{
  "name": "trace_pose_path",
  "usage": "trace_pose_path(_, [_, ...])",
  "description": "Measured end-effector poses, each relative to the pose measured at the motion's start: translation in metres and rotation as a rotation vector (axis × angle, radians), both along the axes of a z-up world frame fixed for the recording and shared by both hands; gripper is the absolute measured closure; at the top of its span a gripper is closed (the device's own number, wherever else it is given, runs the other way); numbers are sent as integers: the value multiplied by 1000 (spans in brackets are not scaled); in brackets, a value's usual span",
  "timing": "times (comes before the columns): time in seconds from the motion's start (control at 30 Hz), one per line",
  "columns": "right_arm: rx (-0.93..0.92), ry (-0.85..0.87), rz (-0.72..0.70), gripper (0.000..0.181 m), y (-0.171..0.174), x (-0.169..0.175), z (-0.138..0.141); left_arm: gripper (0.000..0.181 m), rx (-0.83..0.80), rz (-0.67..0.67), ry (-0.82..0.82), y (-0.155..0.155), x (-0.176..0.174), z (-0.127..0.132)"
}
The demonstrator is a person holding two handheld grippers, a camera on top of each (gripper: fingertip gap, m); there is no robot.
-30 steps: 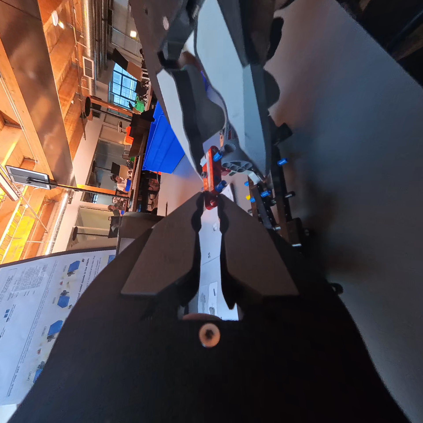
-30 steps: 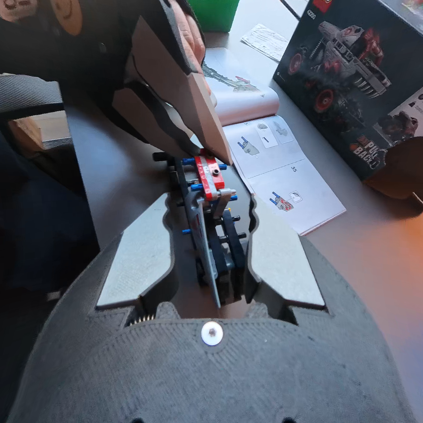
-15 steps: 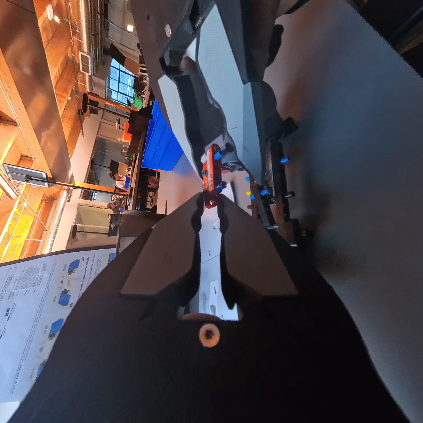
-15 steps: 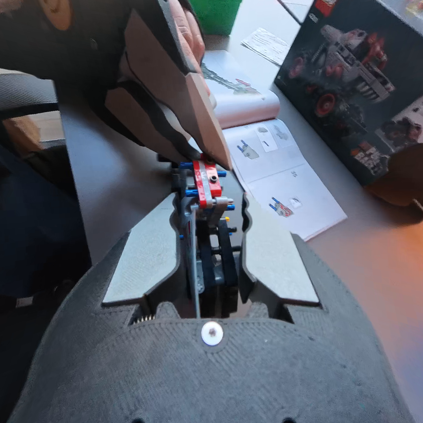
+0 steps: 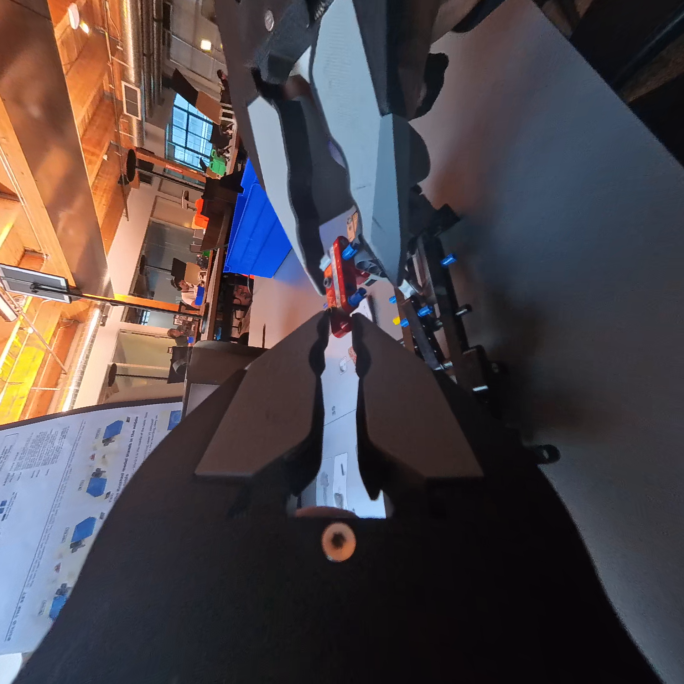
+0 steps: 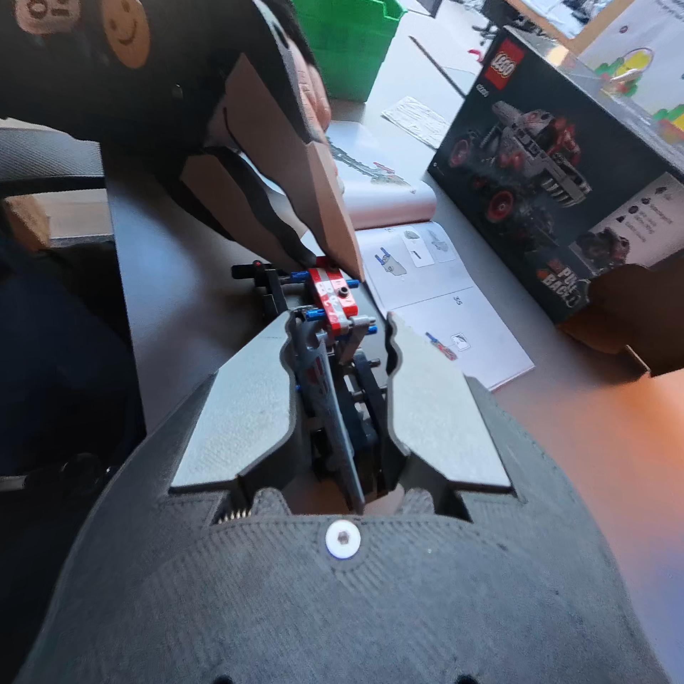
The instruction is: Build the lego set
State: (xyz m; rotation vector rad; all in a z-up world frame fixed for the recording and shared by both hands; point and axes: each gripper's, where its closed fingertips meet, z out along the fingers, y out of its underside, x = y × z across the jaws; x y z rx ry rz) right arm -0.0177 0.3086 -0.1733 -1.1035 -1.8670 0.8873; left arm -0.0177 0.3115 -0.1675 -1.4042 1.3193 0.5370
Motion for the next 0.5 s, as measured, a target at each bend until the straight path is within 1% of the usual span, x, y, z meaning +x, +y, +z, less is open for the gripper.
trace_pose_path(0.03, [11, 7, -7, 134, 0, 1, 0, 172, -4, -3, -7, 0, 0, 0])
trace_pose_path(0.1, [35, 10, -2, 141, -2, 2, -1, 172, -3, -5, -5, -1, 1, 0])
trace_pose_path(0.27, [11, 18, 35, 142, -2, 2, 0, 173, -9, -6, -13, 0, 1, -1])
trace_pose_path(0.4, [43, 9, 42, 145, 0, 1, -1, 172, -5, -14, 4, -1, 2, -1])
trace_pose_path(0.5, [25, 13, 64, 149, 1, 2, 1, 173, -20, -22, 8, -1, 4, 0])
